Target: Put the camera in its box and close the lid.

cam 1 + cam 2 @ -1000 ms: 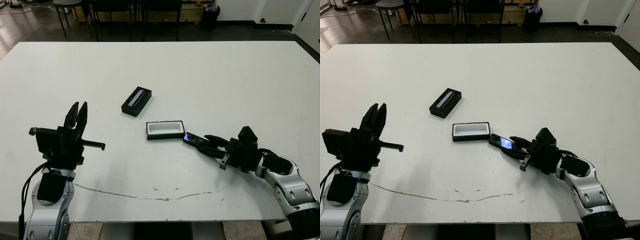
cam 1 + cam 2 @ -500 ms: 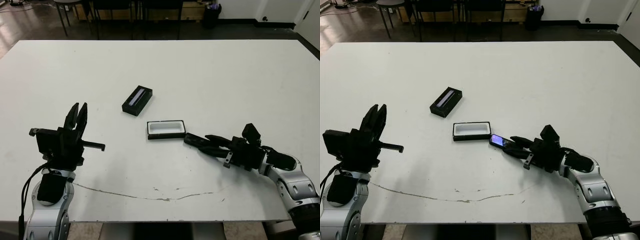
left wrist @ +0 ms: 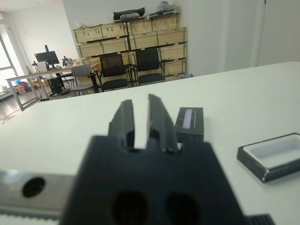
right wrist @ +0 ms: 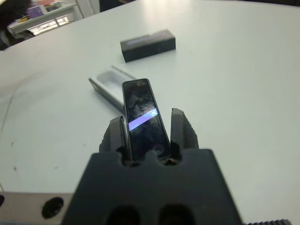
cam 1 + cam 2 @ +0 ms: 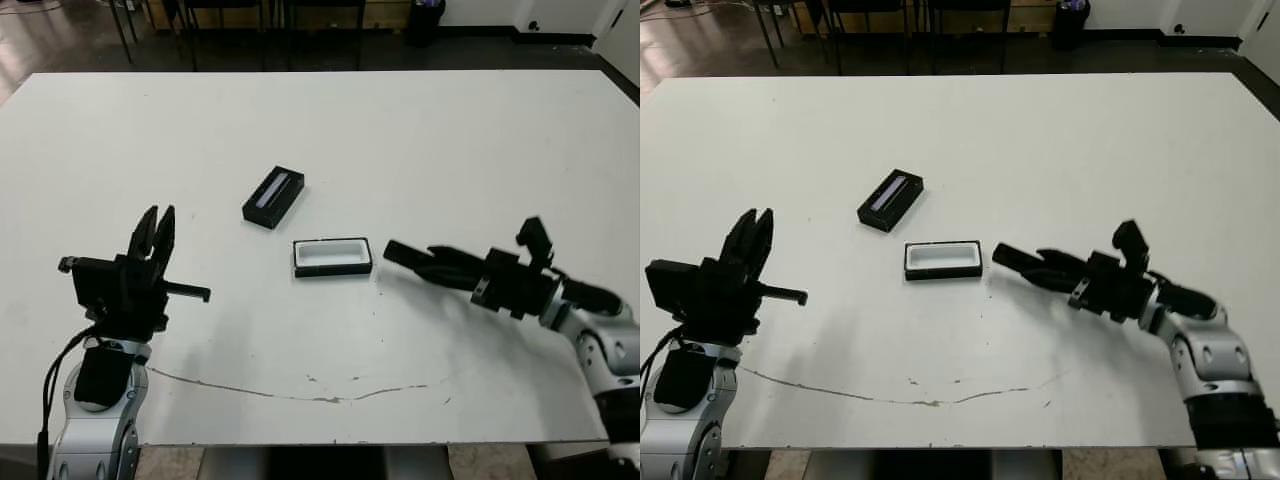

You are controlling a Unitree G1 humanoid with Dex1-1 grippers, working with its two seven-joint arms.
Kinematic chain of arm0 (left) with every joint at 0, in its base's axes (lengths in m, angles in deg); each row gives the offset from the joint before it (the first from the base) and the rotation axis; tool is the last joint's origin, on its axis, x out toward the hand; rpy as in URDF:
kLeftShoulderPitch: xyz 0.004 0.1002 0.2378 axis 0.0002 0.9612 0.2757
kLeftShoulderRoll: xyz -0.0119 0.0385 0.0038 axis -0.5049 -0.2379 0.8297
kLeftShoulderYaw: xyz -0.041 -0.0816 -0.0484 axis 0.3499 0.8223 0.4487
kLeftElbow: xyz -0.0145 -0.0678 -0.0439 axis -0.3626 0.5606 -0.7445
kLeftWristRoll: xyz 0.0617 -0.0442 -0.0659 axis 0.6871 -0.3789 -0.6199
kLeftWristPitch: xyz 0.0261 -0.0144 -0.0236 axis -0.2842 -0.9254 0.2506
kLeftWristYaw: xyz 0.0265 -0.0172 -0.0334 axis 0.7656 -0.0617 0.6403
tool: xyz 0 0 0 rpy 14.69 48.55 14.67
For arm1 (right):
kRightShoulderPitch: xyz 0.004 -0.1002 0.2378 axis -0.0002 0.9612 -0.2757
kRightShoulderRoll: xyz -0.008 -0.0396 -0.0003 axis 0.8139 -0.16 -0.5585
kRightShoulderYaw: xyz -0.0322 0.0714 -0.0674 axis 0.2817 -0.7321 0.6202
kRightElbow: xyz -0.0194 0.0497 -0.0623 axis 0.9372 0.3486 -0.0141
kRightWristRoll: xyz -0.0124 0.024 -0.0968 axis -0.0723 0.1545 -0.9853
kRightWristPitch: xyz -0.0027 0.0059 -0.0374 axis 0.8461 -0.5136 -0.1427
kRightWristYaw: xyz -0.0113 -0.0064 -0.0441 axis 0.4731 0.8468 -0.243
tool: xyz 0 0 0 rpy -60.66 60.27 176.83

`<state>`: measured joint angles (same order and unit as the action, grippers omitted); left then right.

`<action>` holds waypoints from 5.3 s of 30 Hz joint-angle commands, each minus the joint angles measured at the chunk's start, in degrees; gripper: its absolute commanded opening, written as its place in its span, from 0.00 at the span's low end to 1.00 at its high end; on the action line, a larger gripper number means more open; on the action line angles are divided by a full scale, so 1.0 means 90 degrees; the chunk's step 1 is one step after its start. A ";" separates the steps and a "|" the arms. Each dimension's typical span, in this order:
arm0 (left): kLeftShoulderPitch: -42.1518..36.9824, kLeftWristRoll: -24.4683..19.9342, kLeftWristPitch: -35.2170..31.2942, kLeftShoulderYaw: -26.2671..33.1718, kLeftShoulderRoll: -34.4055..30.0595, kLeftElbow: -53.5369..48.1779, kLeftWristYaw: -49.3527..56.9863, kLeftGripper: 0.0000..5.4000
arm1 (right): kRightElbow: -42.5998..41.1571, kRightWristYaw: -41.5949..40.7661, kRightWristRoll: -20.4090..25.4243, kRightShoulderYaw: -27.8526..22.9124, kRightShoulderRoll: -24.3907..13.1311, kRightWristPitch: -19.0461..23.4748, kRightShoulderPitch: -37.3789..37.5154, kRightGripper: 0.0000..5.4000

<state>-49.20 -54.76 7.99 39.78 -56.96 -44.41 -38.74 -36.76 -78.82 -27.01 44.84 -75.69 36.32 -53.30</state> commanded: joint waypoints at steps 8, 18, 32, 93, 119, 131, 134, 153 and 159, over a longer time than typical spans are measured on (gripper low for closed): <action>0.0032 0.0034 -0.0233 -0.0081 -0.0015 -0.0022 0.0076 0.00 | 0.1145 -0.1065 -0.0391 0.0556 -0.0190 0.0270 -0.1598 0.04; 0.0072 0.0055 -0.0118 -0.0122 -0.0005 0.0018 0.0107 0.00 | 0.2848 -0.1865 -0.1448 0.1466 0.0388 -0.0455 -0.3163 0.04; 0.0082 0.0084 -0.0126 -0.0220 0.0056 0.0053 0.0207 0.00 | 0.3011 -0.1826 -0.2611 0.2209 0.0898 -0.1189 -0.3643 0.04; 0.0241 0.0152 0.0120 -0.0267 0.0180 0.0146 0.0282 0.00 | 0.2919 -0.1352 -0.3517 0.2956 0.1947 -0.1145 -0.3437 0.19; 0.0194 0.0178 0.0074 -0.0251 0.0162 0.0167 0.0238 0.00 | -0.0218 0.1177 -0.1973 0.0519 0.1109 -0.0661 -0.1930 1.00; -0.0563 0.0266 -0.0548 0.0023 -0.0311 -0.0160 0.0101 0.00 | -0.1168 0.2503 -0.2033 0.0260 0.1115 -0.1125 -0.0342 0.54; -0.1242 0.0302 -0.1540 -0.0024 -0.0877 -0.0312 -0.0336 0.03 | -0.1196 0.2508 -0.2071 0.0285 0.0994 -0.1250 -0.0128 0.43; -0.4449 -0.0487 -0.1899 -0.0871 -0.1571 0.3557 -0.2727 0.82 | -0.1841 0.2817 -0.1819 0.0213 0.0882 -0.0444 0.0364 0.00; -0.4567 -0.0654 -0.1972 -0.0872 -0.1275 0.4369 -0.2747 1.00 | -0.1728 0.2739 -0.1793 0.0265 0.0840 -0.0491 0.0341 0.00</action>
<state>-90.04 -60.89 -9.03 32.18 -68.75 -7.08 -63.61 -53.06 -53.71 -43.21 46.82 -67.42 31.41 -50.91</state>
